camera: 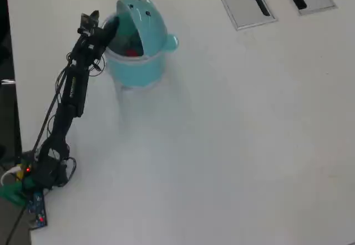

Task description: Grasp RGB lego blocks and put them in the bin one by one.

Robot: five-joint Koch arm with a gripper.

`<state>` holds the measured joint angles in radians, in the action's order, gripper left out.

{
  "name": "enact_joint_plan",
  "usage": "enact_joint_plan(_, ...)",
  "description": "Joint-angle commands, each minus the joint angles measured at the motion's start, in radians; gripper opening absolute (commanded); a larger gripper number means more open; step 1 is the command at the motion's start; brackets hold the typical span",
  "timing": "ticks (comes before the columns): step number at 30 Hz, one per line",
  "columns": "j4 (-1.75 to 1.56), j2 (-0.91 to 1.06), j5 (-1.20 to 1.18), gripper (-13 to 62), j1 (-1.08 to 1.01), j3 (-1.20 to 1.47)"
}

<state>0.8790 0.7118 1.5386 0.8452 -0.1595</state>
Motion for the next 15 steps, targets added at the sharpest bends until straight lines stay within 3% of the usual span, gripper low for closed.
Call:
enact_joint_plan(1, 0.008, 0.098, -0.044, 31.6, 0.011, -0.046)
enact_joint_plan(15, 0.143, 0.232, -0.103, 31.5, 0.049, -0.046)
